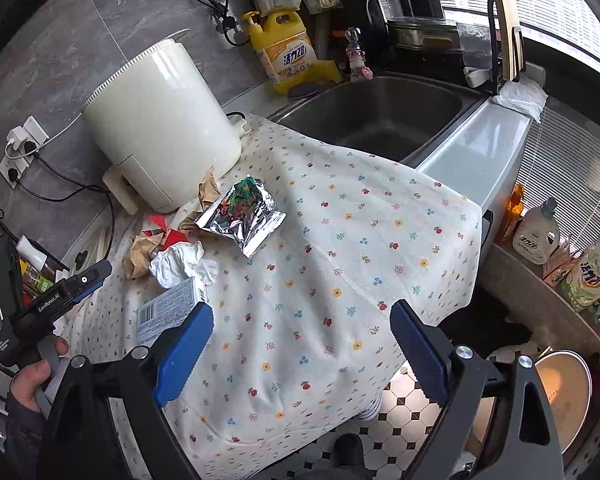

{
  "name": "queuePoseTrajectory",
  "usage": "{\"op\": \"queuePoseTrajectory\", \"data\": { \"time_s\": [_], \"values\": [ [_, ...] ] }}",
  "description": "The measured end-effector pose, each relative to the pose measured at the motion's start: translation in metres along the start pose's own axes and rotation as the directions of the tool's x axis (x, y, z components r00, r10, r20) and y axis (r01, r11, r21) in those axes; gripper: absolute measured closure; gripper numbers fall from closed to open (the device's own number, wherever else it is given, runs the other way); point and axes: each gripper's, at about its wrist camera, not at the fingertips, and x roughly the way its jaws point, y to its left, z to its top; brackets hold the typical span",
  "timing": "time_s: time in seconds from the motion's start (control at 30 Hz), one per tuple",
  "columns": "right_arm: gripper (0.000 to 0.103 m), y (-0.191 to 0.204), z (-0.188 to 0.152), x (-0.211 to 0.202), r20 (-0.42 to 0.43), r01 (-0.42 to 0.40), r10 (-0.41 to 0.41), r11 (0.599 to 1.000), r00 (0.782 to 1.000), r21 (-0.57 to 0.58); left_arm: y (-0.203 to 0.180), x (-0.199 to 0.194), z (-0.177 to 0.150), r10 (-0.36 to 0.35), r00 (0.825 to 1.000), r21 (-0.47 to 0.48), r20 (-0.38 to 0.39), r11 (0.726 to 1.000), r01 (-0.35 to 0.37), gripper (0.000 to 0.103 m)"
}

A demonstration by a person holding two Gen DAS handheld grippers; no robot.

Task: Collect trash
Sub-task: 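Grasp the brown paper scrap with the left tool while the right tool grasps the colorful foil bag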

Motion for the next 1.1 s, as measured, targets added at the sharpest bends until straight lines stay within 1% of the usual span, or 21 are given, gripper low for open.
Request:
{"op": "queuePoseTrajectory", "data": {
  "time_s": [0.03, 0.1, 0.23, 0.3, 0.37, 0.43, 0.53, 0.67, 0.8, 0.9, 0.93, 1.0, 1.03, 1.1],
  "values": [
    [0.019, 0.002, 0.001, 0.003, -0.004, 0.000, 0.000, 1.000, 1.000, 0.001, 0.001, 0.004, 0.002, -0.004, 1.000, 0.002, -0.006, 1.000, 0.004, 0.046],
    [0.022, 0.006, 0.004, 0.009, -0.011, 0.000, 0.000, 1.000, 1.000, 0.001, 0.003, 0.013, 0.006, -0.010, 1.000, 0.009, -0.019, 1.000, 0.010, 0.051],
    [0.027, 0.013, 0.011, 0.022, -0.026, 0.001, -0.001, 1.000, 1.000, 0.002, 0.007, 0.031, 0.015, -0.009, 0.999, 0.030, -0.032, 0.999, 0.010, 0.052],
    [0.029, 0.016, 0.015, 0.028, -0.032, -0.001, 0.001, 1.000, 0.999, 0.005, 0.009, 0.040, 0.018, 0.000, 0.999, 0.041, -0.044, 0.999, 0.002, 0.057],
    [0.031, 0.019, 0.020, 0.035, -0.038, -0.001, 0.001, 1.000, 0.999, 0.005, 0.012, 0.049, 0.020, -0.007, 0.998, 0.041, -0.065, 0.999, 0.010, 0.070],
    [0.033, 0.021, 0.025, 0.044, -0.047, -0.003, 0.003, 1.000, 0.999, 0.006, 0.013, 0.054, 0.021, 0.001, 0.997, 0.054, -0.082, 0.999, 0.004, 0.094],
    [0.036, 0.026, 0.033, 0.061, -0.066, -0.006, 0.007, 1.000, 0.998, 0.004, 0.017, 0.053, 0.024, -0.009, 0.997, 0.063, -0.073, 0.998, 0.014, 0.097],
    [0.041, 0.036, 0.042, 0.088, -0.103, -0.011, 0.009, 1.000, 0.995, -0.015, 0.023, 0.042, 0.029, -0.028, 0.998, 0.062, -0.051, 0.998, 0.031, 0.098],
    [0.045, 0.044, 0.049, 0.116, -0.139, -0.003, -0.003, 0.999, 0.990, -0.041, 0.032, 0.029, 0.032, -0.037, 0.999, 0.039, -0.020, 0.999, 0.038, 0.099],
    [0.051, 0.047, 0.052, 0.132, -0.164, -0.008, -0.001, 0.999, 0.986, -0.052, 0.038, 0.022, 0.032, -0.029, 1.000, 0.018, -0.002, 0.999, 0.029, 0.099],
    [0.055, 0.047, 0.053, 0.136, -0.172, -0.008, -0.003, 0.998, 0.985, -0.058, 0.040, 0.019, 0.032, -0.025, 1.000, 0.011, 0.003, 1.000, 0.025, 0.099],
    [0.070, 0.047, 0.053, 0.145, -0.197, -0.011, -0.002, 0.998, 0.980, -0.064, 0.042, 0.015, 0.031, -0.015, 1.000, 0.006, 0.011, 1.000, 0.015, 0.099],
    [0.083, 0.046, 0.053, 0.148, -0.207, -0.017, 0.004, 0.998, 0.978, -0.062, 0.042, 0.013, 0.030, -0.011, 1.000, 0.004, 0.013, 1.000, 0.011, 0.099],
    [0.087, 0.046, 0.053, 0.145, -0.198, -0.030, 0.016, 0.997, 0.980, -0.067, 0.041, 0.010, 0.029, -0.006, 1.000, 0.003, 0.019, 1.000, 0.006, 0.099]
  ]
}}
